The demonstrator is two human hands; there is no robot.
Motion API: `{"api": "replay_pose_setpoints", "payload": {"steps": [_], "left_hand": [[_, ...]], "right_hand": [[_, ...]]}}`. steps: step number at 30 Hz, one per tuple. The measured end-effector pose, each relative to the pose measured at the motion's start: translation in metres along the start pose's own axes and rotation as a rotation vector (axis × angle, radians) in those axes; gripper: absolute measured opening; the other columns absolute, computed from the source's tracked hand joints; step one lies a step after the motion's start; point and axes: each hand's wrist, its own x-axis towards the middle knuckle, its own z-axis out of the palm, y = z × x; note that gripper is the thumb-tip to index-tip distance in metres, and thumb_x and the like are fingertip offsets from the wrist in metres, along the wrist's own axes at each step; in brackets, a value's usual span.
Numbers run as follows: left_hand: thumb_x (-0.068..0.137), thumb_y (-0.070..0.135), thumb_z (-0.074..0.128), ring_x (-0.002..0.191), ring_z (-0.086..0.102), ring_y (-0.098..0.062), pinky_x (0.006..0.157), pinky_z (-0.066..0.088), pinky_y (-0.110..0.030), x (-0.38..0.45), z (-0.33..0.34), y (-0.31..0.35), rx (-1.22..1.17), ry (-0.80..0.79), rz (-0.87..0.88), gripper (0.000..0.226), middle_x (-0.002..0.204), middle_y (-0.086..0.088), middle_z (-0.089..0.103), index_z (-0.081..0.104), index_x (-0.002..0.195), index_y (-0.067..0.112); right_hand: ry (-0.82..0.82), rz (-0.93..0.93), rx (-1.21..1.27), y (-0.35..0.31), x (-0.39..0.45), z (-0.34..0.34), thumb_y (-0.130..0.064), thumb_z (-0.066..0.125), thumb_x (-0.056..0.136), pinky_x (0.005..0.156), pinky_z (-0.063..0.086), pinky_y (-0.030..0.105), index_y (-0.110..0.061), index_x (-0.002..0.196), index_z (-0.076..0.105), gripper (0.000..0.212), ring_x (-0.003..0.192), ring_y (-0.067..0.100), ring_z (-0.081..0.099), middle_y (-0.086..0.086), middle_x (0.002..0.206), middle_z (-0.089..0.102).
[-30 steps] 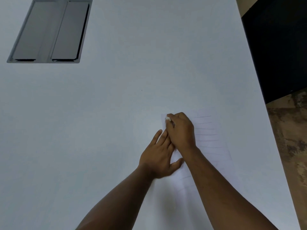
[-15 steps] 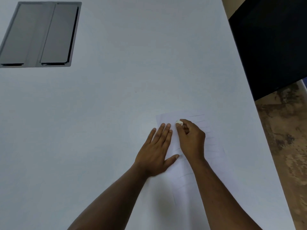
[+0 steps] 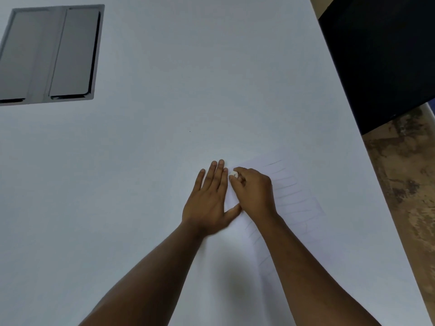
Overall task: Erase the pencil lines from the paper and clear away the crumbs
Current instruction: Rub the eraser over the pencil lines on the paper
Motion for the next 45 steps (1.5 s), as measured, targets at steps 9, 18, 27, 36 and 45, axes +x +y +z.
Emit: {"api": "replay_pose_setpoints", "payload": {"steps": [9,18,27,36,45], "left_hand": [[0.1,0.074,0.017,0.159,-0.014,-0.021,0.129,-0.004,-0.045,0.0,0.0,0.0,-0.018,-0.007,-0.006,0.093,0.173,-0.009,-0.006,0.003,0.164,0.008],[0.1,0.074,0.019,0.158,-0.016,-0.02,0.129,-0.005,-0.045,0.002,0.001,-0.001,-0.028,-0.014,-0.006,0.093,0.172,-0.008,-0.009,-0.002,0.162,0.009],[0.097,0.078,0.015,0.158,-0.019,-0.02,0.129,-0.006,-0.043,0.001,0.0,-0.001,-0.062,-0.029,-0.026,0.099,0.172,-0.01,-0.012,0.0,0.163,0.007],[0.094,0.081,0.019,0.158,-0.016,-0.025,0.13,-0.003,-0.043,0.001,0.003,-0.003,-0.075,0.004,-0.027,0.104,0.172,-0.013,-0.008,0.002,0.163,0.006],[0.096,0.078,0.02,0.158,-0.017,-0.024,0.13,-0.002,-0.046,0.001,0.001,-0.003,-0.062,0.002,-0.001,0.097,0.172,-0.008,-0.007,0.008,0.164,0.011]], "right_hand": [[0.153,0.048,-0.103,0.008,0.008,-0.001,-0.017,0.059,0.097,0.066,0.051,0.029,-0.007,0.089,0.071,0.017,0.068,0.02,0.062,0.006,0.075,0.068],[0.172,0.096,-0.085,0.009,0.011,0.0,-0.02,0.057,0.099,0.064,0.045,0.023,-0.008,0.093,0.072,0.019,0.068,0.015,0.061,0.004,0.077,0.069],[0.154,0.083,-0.074,0.007,0.01,0.001,-0.021,0.057,0.1,0.065,0.043,0.021,-0.009,0.093,0.072,0.02,0.073,0.018,0.065,0.003,0.078,0.069],[0.068,-0.005,-0.113,0.004,0.001,0.005,-0.024,0.058,0.1,0.081,0.044,0.017,-0.008,0.117,0.071,0.027,0.093,0.019,0.068,0.007,0.103,0.074],[0.051,-0.122,-0.167,0.008,-0.004,0.005,-0.019,0.062,0.098,0.074,0.051,0.022,-0.009,0.115,0.073,0.023,0.084,0.018,0.069,0.007,0.095,0.073]]}}
